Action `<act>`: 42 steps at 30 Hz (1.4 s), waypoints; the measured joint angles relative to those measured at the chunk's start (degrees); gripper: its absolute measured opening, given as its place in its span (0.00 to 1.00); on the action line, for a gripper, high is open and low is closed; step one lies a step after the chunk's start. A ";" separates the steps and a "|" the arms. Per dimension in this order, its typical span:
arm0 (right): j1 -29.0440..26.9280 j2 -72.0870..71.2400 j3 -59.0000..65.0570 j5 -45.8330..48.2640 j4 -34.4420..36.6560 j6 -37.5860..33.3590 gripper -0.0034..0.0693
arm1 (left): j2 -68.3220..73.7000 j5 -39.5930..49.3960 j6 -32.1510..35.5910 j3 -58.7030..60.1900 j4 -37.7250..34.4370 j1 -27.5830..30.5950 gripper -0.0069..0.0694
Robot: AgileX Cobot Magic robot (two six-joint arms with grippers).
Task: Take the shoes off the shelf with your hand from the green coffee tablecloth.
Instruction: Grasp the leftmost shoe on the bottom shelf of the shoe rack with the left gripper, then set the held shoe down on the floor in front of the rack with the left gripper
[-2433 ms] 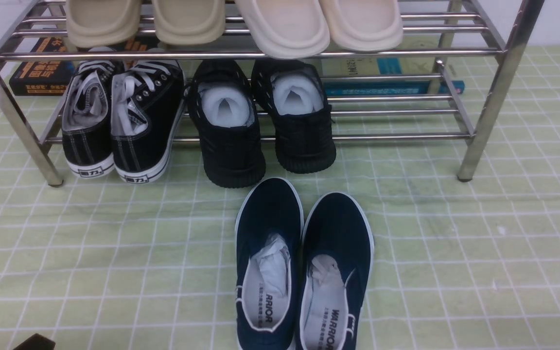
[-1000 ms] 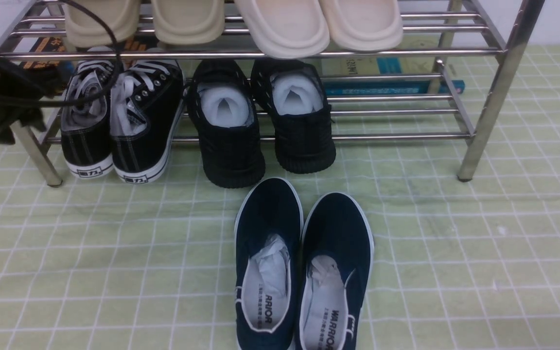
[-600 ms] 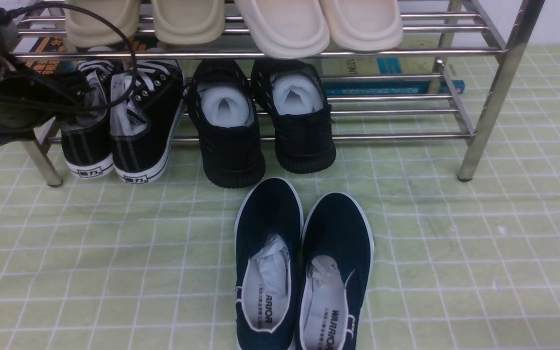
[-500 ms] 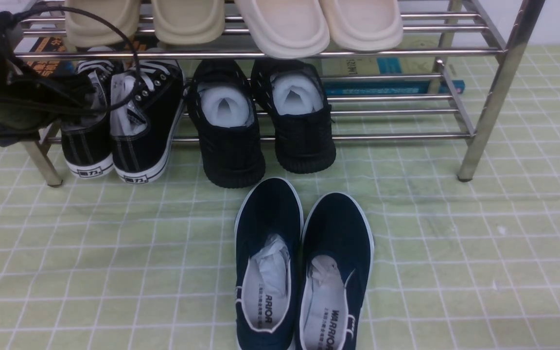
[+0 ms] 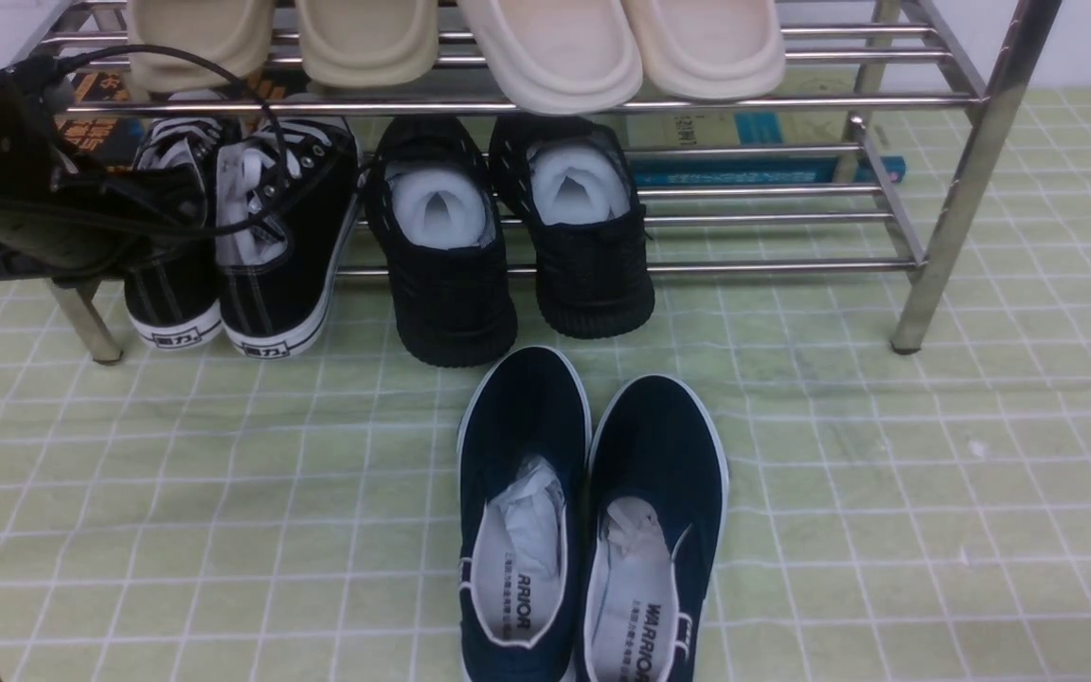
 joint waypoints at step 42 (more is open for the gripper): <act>0.00 0.00 0.00 0.00 0.00 0.00 0.37 | -50.46 33.92 4.44 30.02 -5.39 0.00 0.11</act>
